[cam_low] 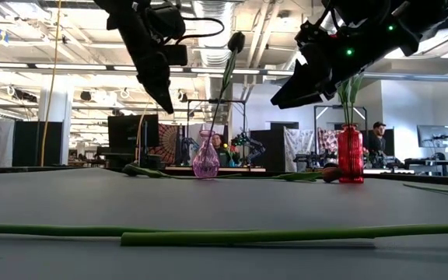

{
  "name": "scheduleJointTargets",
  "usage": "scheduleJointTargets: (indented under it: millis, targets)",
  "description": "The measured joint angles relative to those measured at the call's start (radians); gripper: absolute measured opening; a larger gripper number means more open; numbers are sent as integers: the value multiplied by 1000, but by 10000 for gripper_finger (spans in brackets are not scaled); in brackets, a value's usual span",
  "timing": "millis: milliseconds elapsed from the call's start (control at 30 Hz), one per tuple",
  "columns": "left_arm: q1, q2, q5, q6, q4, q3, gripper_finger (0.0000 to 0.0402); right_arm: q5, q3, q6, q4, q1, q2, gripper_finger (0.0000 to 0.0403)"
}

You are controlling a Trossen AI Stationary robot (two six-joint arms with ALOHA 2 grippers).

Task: Sort flowers into vase by color
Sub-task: Put the top black flower into the violet vase

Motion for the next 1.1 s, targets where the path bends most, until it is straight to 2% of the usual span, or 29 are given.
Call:
scheduleJointTargets:
  millis: [467, 700, 767, 900, 1100]
  targets:
    - [-26, 1, 8, 142, -72, 0, 179, -7, 0, 0, 0, 0, 0, 282]
    - [-65, 116, 51, 191, -79, -1, 179, -21, 0, 0, 0, 0, 0, 282]
    - [-74, 162, -9, 241, -93, -1, 179, -22, 0, 1, 2, 0, 0, 281]
    - [-78, 231, -221, 326, -87, -1, 179, -22, 0, 1, 1, 1, 0, 281]
    - [-56, 304, -306, 360, -25, -1, 179, -22, 0, 0, 0, 1, 0, 281]
